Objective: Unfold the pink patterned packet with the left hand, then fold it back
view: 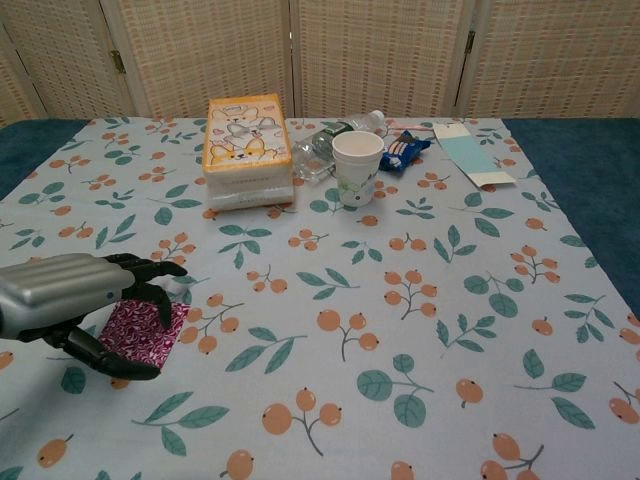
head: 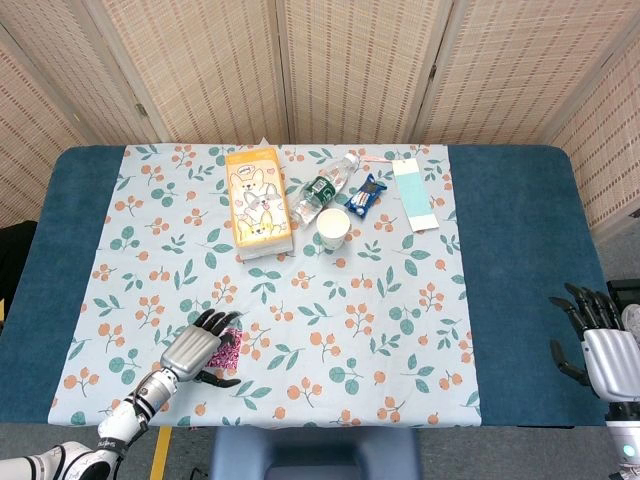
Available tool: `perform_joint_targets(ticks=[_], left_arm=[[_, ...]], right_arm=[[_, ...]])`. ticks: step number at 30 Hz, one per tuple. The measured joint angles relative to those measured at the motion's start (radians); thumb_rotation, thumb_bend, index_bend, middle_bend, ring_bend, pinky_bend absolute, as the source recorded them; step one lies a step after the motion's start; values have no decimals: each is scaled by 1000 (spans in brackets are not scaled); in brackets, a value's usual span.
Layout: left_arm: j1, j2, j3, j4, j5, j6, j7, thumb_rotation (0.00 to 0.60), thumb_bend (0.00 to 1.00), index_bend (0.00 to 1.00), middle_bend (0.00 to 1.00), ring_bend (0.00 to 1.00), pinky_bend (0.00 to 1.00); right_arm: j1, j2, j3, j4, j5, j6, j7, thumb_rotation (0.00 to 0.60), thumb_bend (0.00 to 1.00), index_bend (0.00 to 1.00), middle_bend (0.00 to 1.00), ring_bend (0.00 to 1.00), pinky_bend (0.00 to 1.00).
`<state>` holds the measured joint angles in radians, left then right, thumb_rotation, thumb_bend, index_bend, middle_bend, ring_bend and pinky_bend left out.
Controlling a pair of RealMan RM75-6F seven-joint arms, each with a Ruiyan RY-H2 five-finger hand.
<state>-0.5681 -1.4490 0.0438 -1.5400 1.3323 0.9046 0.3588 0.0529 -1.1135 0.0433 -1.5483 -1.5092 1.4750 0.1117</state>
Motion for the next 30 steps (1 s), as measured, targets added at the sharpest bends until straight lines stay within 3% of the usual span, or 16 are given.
perform_joint_targets(ticks=[30], left_arm=[[75,127,44,27,28,66,-71,202,124,347,0,0,0]], right_arm=[[-10,5,1,-17,-4,17,-13,600,481,187,95,31,0]])
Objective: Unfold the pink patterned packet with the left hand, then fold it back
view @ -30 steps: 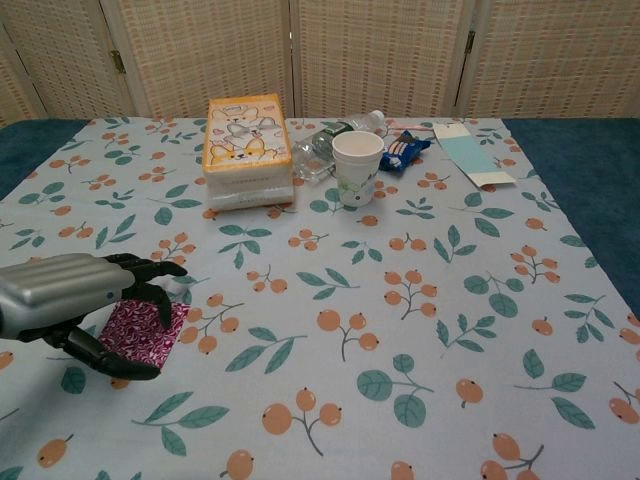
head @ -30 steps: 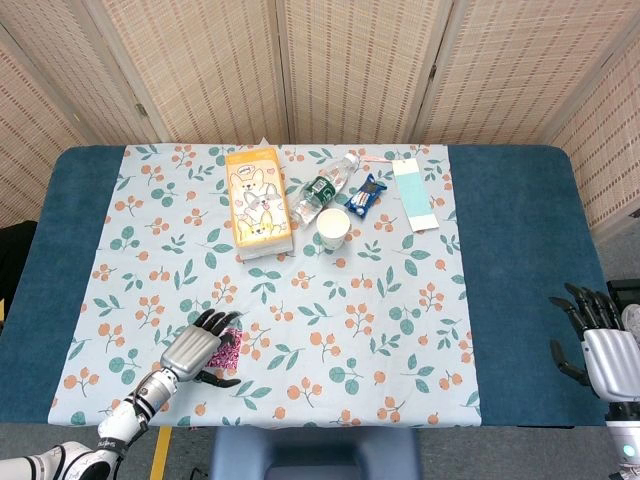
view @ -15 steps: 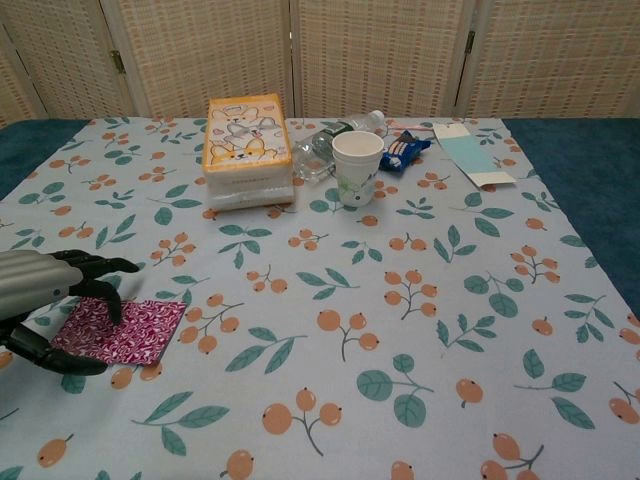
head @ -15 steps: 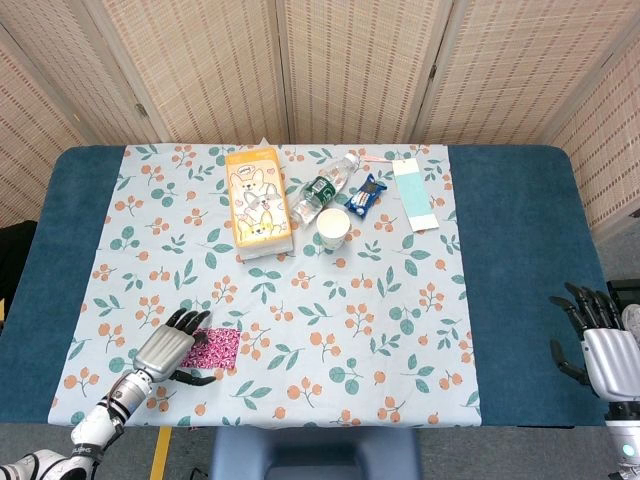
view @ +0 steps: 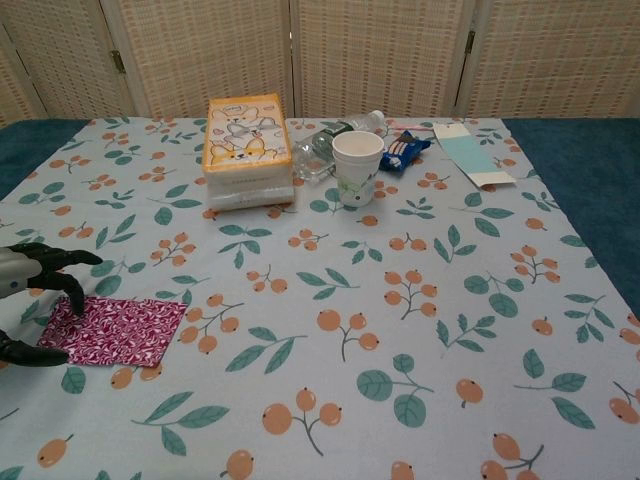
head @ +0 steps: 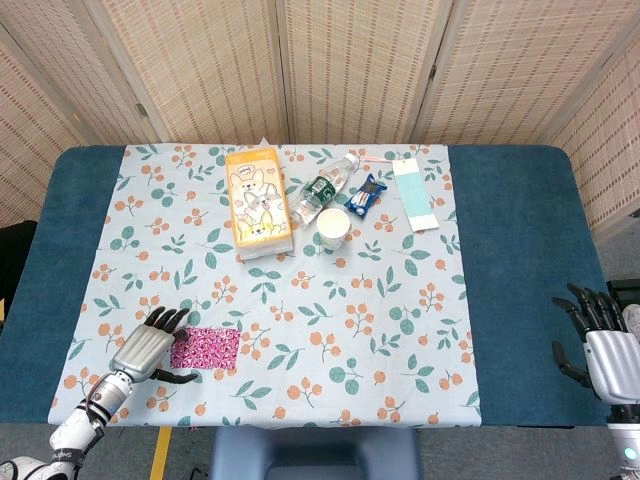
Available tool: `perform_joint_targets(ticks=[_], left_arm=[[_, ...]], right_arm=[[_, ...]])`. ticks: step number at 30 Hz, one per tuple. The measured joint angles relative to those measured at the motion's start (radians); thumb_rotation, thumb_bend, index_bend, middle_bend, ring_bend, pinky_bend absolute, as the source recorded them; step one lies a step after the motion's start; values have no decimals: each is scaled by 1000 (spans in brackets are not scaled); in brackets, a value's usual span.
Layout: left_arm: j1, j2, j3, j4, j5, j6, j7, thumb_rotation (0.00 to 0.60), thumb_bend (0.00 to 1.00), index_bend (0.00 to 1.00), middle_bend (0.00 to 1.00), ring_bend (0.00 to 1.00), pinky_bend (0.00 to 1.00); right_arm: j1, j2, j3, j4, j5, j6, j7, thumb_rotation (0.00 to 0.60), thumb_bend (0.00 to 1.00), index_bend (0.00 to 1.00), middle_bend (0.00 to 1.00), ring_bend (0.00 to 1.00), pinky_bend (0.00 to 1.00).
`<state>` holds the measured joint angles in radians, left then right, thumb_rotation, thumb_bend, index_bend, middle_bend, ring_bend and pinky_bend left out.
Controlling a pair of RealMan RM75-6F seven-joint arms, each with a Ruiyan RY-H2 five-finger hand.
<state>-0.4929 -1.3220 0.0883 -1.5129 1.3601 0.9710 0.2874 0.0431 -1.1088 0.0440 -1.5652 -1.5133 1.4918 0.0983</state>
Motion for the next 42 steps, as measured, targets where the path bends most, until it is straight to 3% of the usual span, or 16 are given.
perform_joint_targets(ticks=[11,25,42], left_arm=[[6,-11,-2,-38,41,23,15,203,124,342,0,0,0],[-1,-53,-9,-29,9,-11,60,200,123,338,0,0,0],[36,-14,7,13,2,7,4,204,124,337,0,0,0]], right_arm=[[-4,-2,0,7,2,2,8,600,481,187,95,31,0],[-6,-3,0,13,4,0,14,600,481,187,94,32,0],[1,-2,4,-4,1,-4,-6,600,481,187,95,31,0]])
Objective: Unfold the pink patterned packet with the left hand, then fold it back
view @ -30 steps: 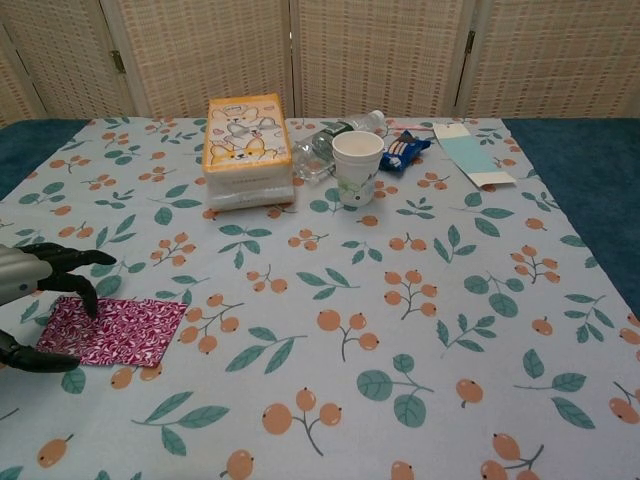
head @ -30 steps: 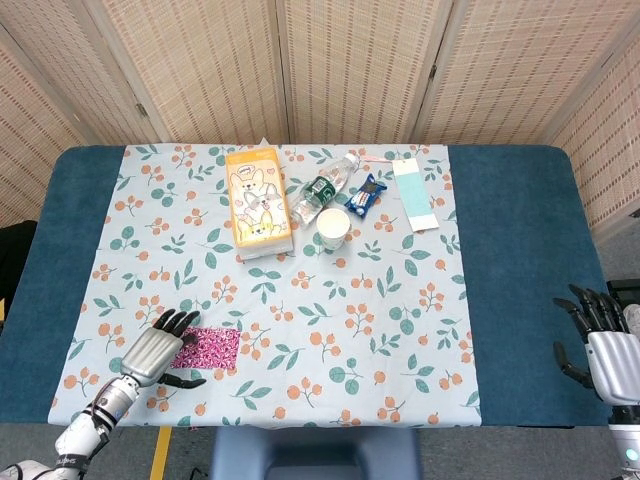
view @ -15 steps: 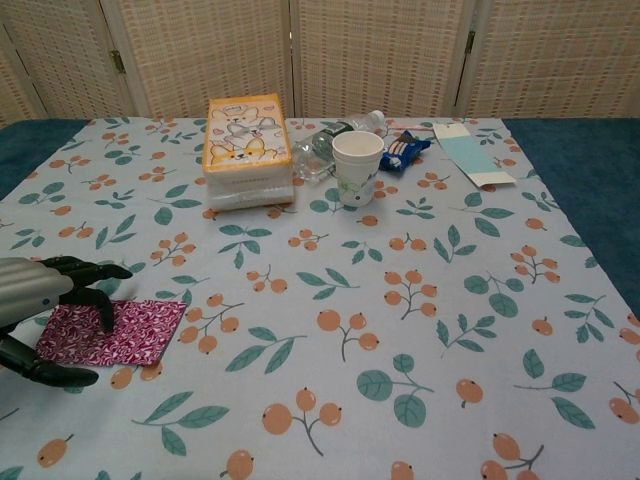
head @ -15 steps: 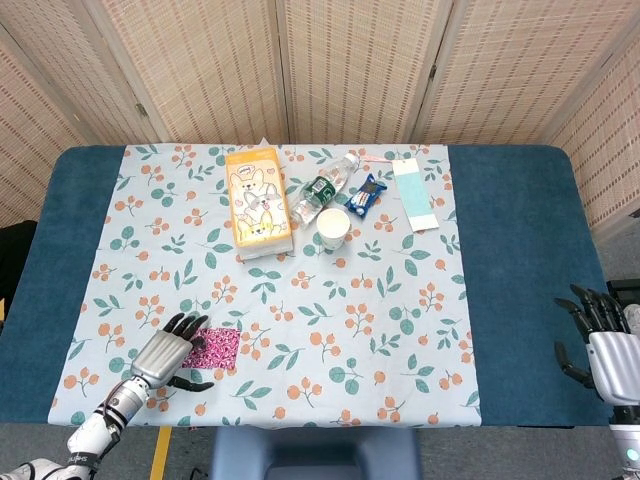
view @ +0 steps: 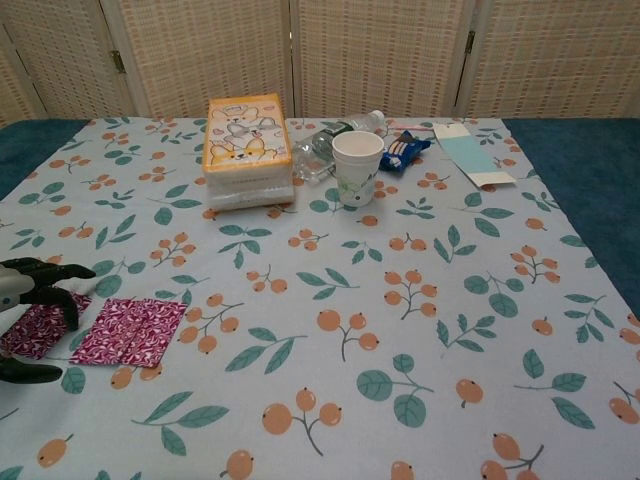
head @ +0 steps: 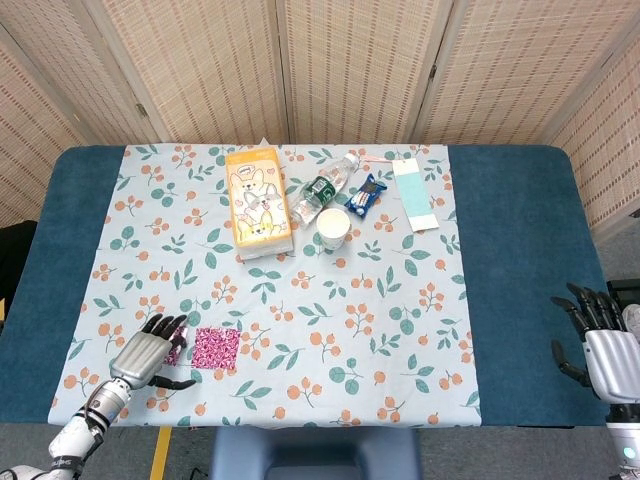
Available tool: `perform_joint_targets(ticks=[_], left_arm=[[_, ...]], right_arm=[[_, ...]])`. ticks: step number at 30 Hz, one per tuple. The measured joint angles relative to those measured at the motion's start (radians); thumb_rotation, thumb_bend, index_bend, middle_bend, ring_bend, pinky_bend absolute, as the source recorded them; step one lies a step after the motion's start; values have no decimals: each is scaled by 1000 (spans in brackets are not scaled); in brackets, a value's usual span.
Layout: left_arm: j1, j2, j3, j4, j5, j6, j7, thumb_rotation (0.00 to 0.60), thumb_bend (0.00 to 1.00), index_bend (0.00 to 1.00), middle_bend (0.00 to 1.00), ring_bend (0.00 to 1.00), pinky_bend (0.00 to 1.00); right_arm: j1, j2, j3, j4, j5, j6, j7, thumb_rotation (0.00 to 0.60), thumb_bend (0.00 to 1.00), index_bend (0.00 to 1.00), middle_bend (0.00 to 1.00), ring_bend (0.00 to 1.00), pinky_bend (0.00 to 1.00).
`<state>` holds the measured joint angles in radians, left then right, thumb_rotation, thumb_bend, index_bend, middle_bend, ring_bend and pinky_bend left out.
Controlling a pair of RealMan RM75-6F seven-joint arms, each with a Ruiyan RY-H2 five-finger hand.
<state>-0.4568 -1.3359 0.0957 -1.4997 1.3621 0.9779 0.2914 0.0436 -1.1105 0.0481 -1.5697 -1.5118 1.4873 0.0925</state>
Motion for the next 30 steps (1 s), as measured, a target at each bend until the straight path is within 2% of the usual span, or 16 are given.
perform_joint_targets(ticks=[14,22,30], left_arm=[[5,4,-13,11,2,0,-21,203,124,337,0,0,0],[6,3,-20,-29,30,25,-14,202,124,333,0,0,0],[-28,-39,-37,-66,49,4,36,204,124,330,0,0,0]], right_arm=[[-7,2,-2,-5,-3,12,-2,600,481,187,94,29,0],[-8,-1,-3,2,-6,12,4,600,481,187,94,30,0],[-16,-3,-5,16,-1,18,21,600,481,187,95,31,0]])
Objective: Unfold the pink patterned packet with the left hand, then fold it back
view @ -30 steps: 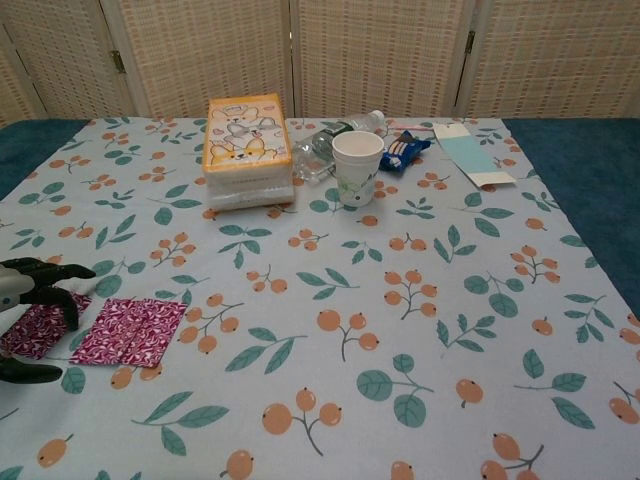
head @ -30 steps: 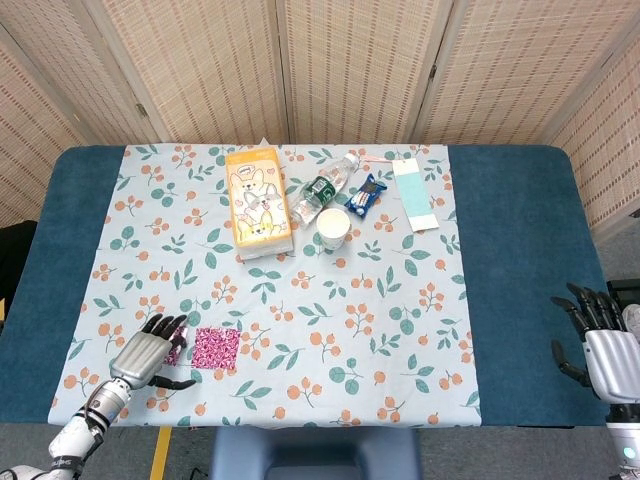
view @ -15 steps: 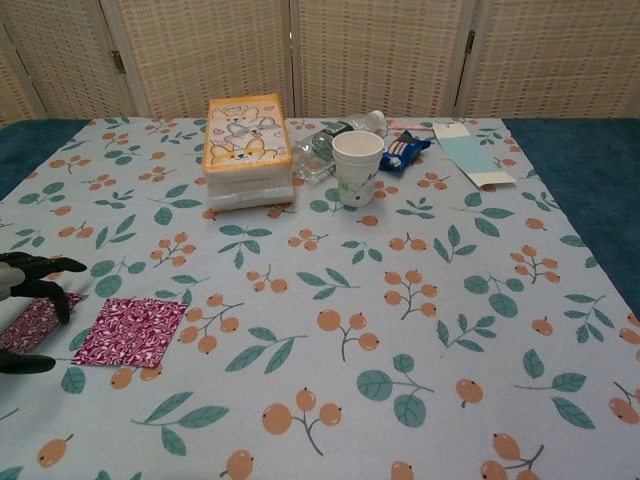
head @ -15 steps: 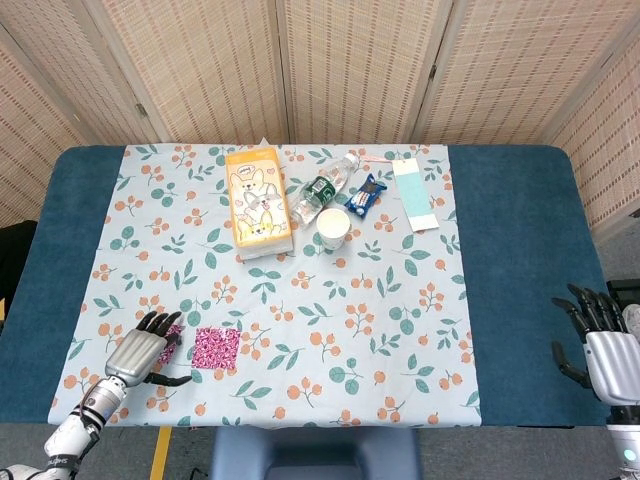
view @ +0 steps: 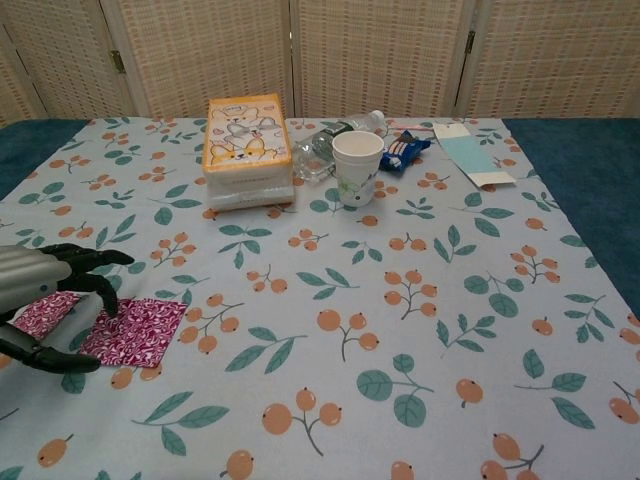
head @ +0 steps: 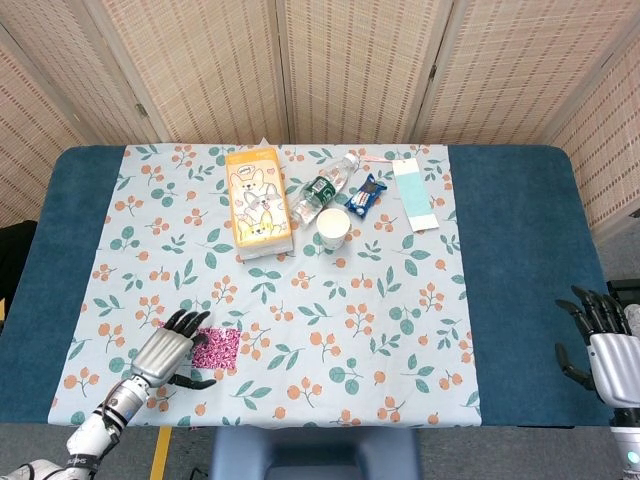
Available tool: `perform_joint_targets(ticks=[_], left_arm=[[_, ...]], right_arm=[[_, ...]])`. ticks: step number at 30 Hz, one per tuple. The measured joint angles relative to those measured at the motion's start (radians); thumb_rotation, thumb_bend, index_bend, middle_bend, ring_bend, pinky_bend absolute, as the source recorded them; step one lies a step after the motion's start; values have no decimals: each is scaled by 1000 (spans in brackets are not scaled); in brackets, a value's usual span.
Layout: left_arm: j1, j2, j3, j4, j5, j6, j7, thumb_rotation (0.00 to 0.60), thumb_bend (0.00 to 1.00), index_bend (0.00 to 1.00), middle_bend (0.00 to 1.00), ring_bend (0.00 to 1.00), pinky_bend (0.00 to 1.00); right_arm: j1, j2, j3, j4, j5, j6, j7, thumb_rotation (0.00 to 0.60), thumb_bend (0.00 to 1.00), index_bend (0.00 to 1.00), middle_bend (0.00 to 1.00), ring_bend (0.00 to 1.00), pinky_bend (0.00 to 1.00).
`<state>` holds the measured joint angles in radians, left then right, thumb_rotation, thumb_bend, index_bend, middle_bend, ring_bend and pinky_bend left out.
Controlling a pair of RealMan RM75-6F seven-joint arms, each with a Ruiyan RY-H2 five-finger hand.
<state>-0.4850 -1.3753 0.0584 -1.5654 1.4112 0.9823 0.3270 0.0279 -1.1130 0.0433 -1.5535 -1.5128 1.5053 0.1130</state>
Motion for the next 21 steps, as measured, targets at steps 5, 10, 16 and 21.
perform_joint_targets(ticks=[5,10,16,21], left_arm=[[-24,-34,-11,-8,-15,-31,39,201,123,328,0,0,0],[-35,-56,-19,-6,-41,-45,64,202,124,326,0,0,0],[-37,-62,-17,0,-63,-49,79,204,123,326,0,0,0],[-34,-59,-9,5,-67,-46,81,200,123,326,0,0,0]], right_arm=[[-4,0,0,8,3,2,8,600,481,187,94,31,0],[-5,-2,0,13,6,0,13,600,482,187,94,31,0],[-7,-2,1,16,8,0,15,600,480,187,94,30,0],[-6,-4,2,16,8,-2,14,600,482,187,94,30,0]])
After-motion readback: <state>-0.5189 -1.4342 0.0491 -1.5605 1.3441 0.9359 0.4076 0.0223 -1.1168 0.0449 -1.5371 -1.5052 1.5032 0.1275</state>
